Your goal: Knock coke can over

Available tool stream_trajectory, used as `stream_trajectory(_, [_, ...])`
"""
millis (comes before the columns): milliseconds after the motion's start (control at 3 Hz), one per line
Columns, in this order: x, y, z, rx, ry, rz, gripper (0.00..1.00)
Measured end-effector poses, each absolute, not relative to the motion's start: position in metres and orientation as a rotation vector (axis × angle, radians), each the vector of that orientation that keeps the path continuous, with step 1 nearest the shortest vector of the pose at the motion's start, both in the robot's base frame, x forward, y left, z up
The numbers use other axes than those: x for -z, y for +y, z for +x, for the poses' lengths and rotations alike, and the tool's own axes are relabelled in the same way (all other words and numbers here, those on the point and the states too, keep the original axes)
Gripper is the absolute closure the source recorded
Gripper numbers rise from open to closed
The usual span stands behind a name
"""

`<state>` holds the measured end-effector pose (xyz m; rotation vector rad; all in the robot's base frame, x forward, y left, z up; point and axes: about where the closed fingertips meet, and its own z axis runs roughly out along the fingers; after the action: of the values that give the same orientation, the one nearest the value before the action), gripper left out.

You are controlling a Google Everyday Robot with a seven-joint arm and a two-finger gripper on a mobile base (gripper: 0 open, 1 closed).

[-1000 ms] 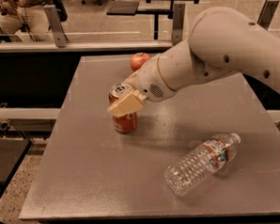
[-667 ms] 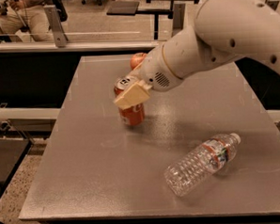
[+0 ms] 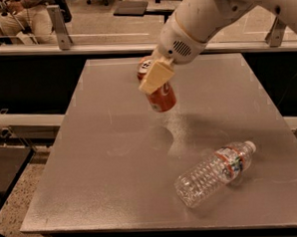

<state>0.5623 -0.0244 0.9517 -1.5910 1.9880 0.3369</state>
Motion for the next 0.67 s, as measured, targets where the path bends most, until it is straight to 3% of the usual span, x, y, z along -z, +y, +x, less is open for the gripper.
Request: stream_trajectory(667, [-0.93, -0.048, 0.549, -0.172, 2.087, -1.896, 1.0])
